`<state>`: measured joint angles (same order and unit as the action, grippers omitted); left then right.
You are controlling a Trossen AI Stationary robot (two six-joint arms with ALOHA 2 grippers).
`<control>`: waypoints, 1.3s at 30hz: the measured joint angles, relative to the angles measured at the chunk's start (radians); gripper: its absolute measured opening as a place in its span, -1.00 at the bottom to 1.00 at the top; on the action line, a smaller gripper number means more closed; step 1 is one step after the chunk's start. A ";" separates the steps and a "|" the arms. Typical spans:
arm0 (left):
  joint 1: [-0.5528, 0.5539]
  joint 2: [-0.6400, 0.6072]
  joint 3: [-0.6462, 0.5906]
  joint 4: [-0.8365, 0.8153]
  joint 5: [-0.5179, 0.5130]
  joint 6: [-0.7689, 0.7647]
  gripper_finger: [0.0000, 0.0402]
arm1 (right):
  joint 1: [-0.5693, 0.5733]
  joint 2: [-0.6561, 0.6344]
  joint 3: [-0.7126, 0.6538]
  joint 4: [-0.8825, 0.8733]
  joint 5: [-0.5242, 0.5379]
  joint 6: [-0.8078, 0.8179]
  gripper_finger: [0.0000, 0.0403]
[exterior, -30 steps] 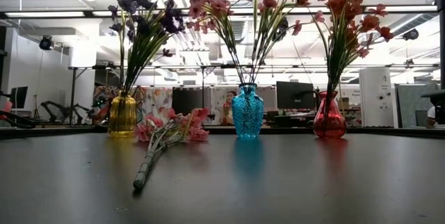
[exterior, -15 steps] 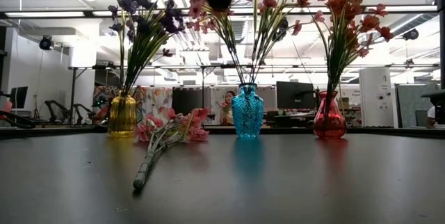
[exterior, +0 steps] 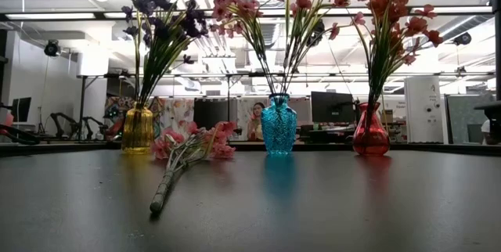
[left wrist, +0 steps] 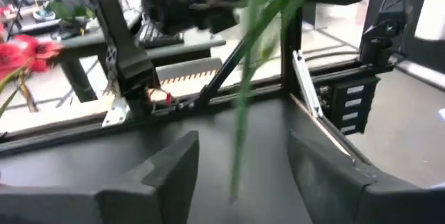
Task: Sort flowers into vase by color
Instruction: Put the orange flower into the red vase
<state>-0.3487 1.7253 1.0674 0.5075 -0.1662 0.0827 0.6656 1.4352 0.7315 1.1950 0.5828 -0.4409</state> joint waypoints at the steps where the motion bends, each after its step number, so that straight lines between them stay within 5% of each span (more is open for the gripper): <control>1: 0.000 0.010 -0.001 0.028 0.001 0.003 0.04 | -0.011 0.000 0.000 0.001 -0.012 0.007 -0.91; 8: -0.001 0.032 0.000 0.086 0.003 0.006 -0.05 | -0.054 0.000 0.000 0.034 -0.089 -0.026 -0.91; 19: 0.007 0.062 0.000 0.151 -0.010 0.025 -0.91 | -0.073 0.001 0.000 0.050 -0.089 -0.083 -0.91; 22: 0.007 0.062 0.000 0.145 -0.012 0.029 -0.95 | -0.073 0.001 0.000 0.037 -0.078 -0.074 -0.90; 27: 0.006 0.055 0.000 0.092 -0.057 0.020 -0.99 | -0.053 -0.006 0.001 -0.026 0.081 -0.031 -0.70; 39: 0.002 0.004 0.000 -0.092 -0.265 -0.010 -1.00 | 0.069 -0.021 0.000 -0.106 0.624 -0.024 0.20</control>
<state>-0.3466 1.7290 1.0672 0.4157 -0.4314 0.0726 0.7349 1.4147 0.7315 1.0890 1.2072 -0.4647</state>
